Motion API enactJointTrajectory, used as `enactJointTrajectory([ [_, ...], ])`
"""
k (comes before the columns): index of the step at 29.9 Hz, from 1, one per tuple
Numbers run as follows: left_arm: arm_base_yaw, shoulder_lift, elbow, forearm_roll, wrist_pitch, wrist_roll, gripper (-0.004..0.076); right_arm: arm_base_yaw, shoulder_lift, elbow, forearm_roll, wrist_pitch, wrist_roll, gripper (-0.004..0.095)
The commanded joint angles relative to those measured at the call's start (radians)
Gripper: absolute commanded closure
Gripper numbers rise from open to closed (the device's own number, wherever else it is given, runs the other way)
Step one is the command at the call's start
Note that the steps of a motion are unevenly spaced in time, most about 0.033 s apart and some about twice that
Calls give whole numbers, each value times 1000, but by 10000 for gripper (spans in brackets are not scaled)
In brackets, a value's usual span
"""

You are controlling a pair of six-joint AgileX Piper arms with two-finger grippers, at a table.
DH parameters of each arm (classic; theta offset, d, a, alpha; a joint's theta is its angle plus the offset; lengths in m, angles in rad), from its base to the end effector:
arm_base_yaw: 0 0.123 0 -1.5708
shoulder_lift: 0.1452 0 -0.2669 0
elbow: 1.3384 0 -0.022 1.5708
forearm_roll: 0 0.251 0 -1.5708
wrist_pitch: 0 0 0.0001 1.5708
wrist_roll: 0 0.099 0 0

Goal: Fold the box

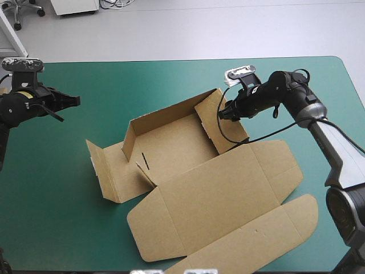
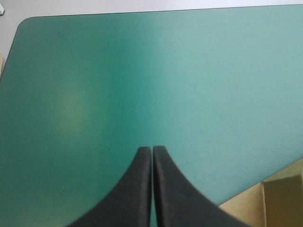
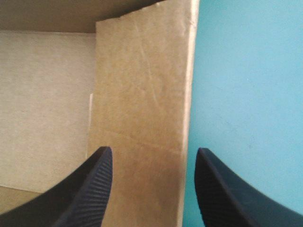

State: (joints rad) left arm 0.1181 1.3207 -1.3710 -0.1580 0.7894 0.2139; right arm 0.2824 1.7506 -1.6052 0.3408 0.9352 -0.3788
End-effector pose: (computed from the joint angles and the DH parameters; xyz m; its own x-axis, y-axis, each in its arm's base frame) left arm 0.2954 0.0239 0.3854 -0.5973 0.0312 -0.8014 0.0326 0.9994 0.0146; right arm 0.3684 0.1346 0.3049 -0.7070 -0.3761 -0.5989 -0.5440 0.8304 0.1208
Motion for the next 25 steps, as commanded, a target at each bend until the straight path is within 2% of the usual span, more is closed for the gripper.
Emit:
enactJointTrajectory([
  [1, 3, -27, -25, -14, -54, 0, 724, -9, -101, -27, 41, -21, -18, 401],
  [4, 3, -27, -25, -14, -54, 0, 724, -9, -139, -24, 41, 9, -18, 401],
  [10, 3, -27, -25, -14, -54, 0, 724, -9, -177, -10, 42, -11, -18, 401],
  [17, 3, -27, -25, -14, -54, 0, 724, -9, -84, -13, 16, -13, -16, 401],
  [25, 3, -27, -25, -14, -54, 0, 724, -9, 2, -15, -39, 61, -14, 395],
])
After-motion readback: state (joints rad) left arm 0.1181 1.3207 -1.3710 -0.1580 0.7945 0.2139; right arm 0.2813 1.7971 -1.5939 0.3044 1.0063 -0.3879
